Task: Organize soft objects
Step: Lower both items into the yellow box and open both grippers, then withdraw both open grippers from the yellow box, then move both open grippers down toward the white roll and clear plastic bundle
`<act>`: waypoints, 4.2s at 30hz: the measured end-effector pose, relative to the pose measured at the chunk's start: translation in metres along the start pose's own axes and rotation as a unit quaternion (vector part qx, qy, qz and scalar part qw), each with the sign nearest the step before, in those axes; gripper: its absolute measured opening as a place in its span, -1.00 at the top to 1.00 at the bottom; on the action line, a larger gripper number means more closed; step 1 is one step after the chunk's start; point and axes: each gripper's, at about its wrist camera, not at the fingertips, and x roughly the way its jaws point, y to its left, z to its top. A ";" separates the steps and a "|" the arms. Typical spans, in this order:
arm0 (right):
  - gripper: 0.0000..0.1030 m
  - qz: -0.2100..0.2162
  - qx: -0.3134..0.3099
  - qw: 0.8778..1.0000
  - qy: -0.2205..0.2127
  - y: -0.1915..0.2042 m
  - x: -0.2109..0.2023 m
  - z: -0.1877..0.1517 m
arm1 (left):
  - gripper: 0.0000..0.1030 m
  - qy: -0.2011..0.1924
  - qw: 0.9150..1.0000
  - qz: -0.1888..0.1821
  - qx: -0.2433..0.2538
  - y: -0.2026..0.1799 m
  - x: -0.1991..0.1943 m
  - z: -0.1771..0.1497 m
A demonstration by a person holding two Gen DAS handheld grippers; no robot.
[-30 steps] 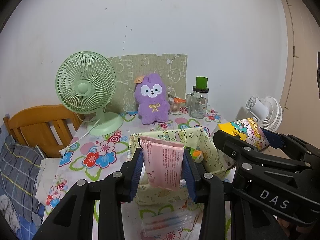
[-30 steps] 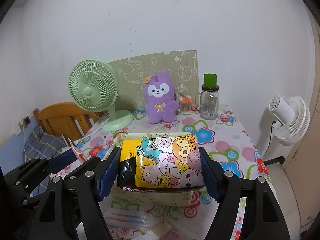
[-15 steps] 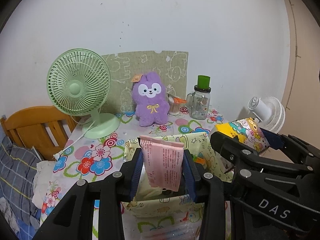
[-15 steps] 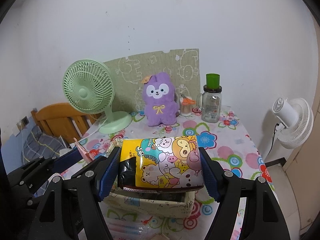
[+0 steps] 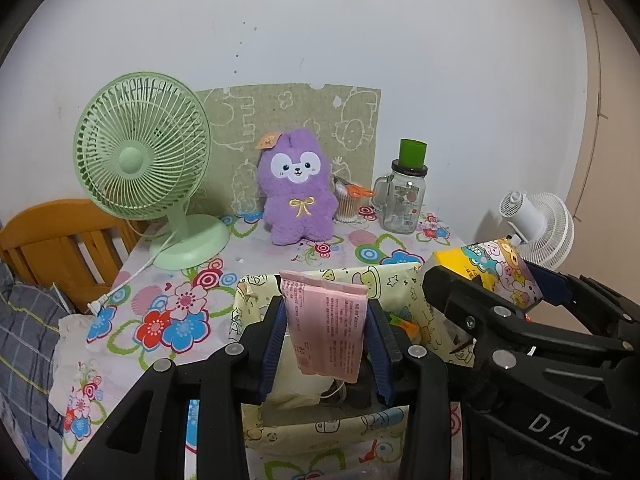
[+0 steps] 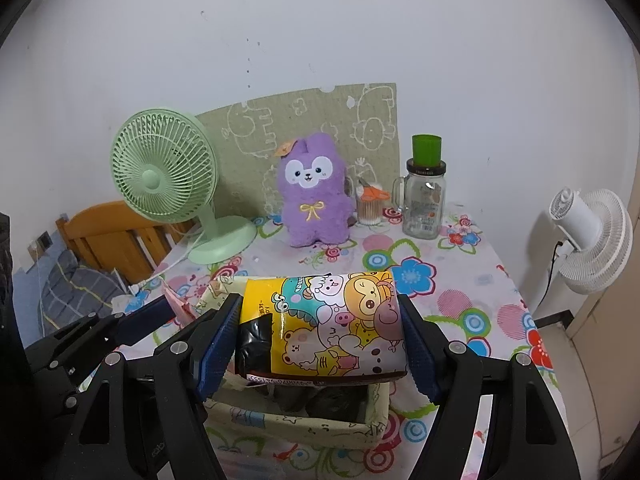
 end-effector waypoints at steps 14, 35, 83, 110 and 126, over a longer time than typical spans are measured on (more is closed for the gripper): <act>-0.55 0.007 -0.005 0.999 0.041 0.010 0.045 -0.009 | -0.84 0.032 0.999 0.007 0.000 0.014 0.023 -0.016; -0.88 0.004 0.001 1.000 0.028 0.002 0.002 -0.018 | -0.95 0.037 0.999 0.008 -0.009 0.004 0.003 -0.026; -0.79 -0.007 -0.008 1.000 0.028 0.023 -0.074 -0.104 | -0.99 0.015 0.999 0.021 -0.021 0.009 -0.084 -0.109; -0.56 -0.009 0.003 0.995 0.101 0.022 -0.021 -0.134 | -0.99 0.074 0.997 0.029 -0.013 0.018 -0.039 -0.138; -0.37 -0.009 0.005 0.988 0.155 0.025 0.009 -0.154 | -0.99 0.111 0.993 0.031 -0.010 0.022 -0.013 -0.156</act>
